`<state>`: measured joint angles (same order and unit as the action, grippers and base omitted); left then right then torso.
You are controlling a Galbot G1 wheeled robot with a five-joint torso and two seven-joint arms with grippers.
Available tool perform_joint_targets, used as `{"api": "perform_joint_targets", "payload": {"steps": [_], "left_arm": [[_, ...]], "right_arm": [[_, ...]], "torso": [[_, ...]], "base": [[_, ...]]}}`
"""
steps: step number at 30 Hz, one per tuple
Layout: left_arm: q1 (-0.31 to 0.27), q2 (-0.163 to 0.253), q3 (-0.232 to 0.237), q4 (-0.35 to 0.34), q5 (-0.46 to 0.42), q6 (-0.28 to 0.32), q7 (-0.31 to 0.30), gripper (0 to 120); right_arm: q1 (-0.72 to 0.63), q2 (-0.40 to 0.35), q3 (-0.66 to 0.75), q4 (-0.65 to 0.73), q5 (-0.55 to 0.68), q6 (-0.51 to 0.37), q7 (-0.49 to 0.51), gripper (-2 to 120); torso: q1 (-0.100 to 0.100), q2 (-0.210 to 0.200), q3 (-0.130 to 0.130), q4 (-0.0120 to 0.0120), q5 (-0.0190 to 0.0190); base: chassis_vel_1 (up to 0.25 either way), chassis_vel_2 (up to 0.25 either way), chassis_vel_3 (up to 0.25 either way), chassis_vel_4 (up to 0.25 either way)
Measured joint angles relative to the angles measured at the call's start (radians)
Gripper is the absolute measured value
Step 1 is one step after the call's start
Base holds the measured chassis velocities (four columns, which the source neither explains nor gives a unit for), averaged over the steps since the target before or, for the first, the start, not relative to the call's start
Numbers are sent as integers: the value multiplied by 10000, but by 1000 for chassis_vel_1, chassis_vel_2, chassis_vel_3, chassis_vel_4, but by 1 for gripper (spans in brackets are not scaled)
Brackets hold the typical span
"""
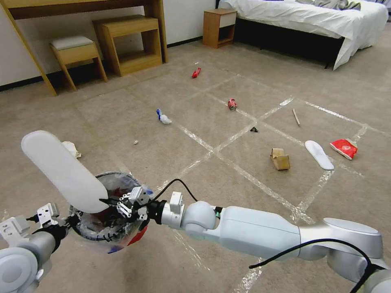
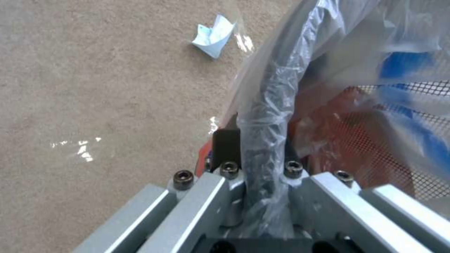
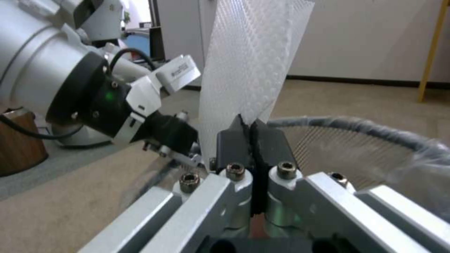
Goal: Pick up the trash bin and place the garbage on the floor into it.
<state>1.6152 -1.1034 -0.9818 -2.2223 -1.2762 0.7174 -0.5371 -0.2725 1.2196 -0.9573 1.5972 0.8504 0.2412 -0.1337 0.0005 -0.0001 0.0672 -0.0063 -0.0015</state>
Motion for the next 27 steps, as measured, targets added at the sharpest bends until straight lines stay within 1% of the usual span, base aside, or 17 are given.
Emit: {"api": "perform_joint_targets", "payload": {"steps": [7, 27], "left_arm": [[34, 14, -51, -11, -31, -28, -5, 1], [31, 29, -60, 91, -35, -62, 7, 1]], "right_arm": [[-67, 186, -44, -264, -134, 3, -12, 0], [-52, 162, 87, -924, -535, 126, -238, 0]], "torso": [[0, 0, 0, 1, 0], [0, 1, 0, 0, 1]], "base": [[0, 0, 0, 0], [0, 0, 0, 0]]}}
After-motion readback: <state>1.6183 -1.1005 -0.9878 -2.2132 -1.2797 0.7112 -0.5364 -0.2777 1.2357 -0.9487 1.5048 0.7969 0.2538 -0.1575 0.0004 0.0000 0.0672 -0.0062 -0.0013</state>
